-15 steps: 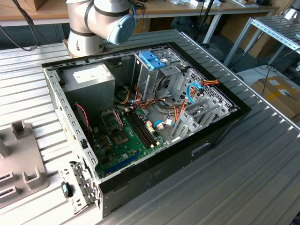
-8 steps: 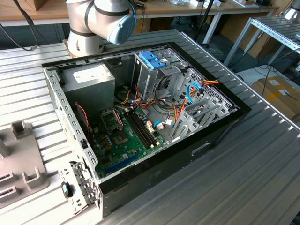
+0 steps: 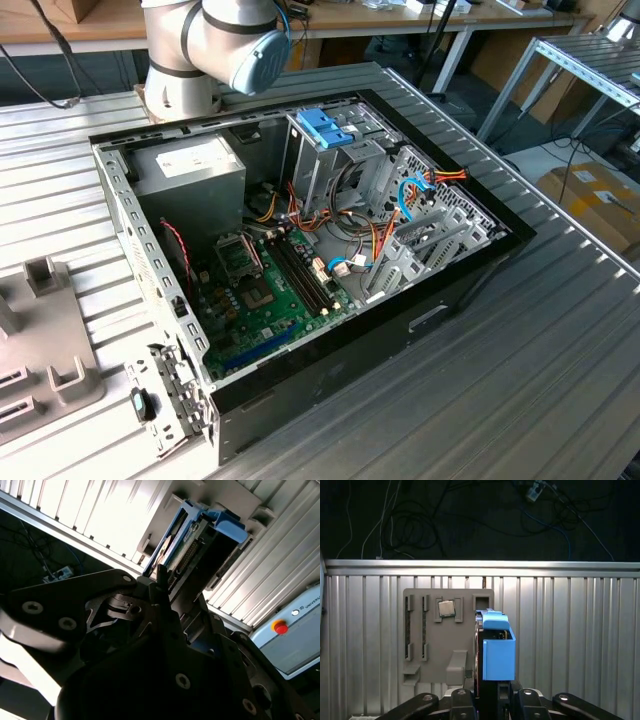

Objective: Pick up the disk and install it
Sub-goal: 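Pick up the disk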

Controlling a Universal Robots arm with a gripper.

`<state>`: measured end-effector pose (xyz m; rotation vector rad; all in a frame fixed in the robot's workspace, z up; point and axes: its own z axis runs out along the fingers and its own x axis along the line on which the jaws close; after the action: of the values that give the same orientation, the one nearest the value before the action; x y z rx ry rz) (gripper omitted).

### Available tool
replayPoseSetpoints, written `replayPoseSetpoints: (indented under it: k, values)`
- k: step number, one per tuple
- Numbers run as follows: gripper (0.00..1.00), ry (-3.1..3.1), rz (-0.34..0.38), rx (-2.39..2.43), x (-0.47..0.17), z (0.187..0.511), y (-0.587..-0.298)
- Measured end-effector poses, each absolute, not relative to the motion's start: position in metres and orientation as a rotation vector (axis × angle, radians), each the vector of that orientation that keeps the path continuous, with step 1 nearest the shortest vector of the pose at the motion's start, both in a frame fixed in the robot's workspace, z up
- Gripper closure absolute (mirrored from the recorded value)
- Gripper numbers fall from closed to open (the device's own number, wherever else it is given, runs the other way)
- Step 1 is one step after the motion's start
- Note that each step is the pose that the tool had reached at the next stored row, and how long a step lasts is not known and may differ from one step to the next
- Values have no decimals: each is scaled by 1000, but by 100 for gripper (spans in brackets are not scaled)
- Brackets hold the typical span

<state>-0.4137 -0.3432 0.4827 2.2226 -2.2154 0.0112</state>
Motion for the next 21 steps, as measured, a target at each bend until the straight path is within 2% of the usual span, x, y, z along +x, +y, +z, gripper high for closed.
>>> replayPoseSetpoints:
  k: [21]
  values:
    - [65, -2215, 11, 2223, -385, 483, -343]
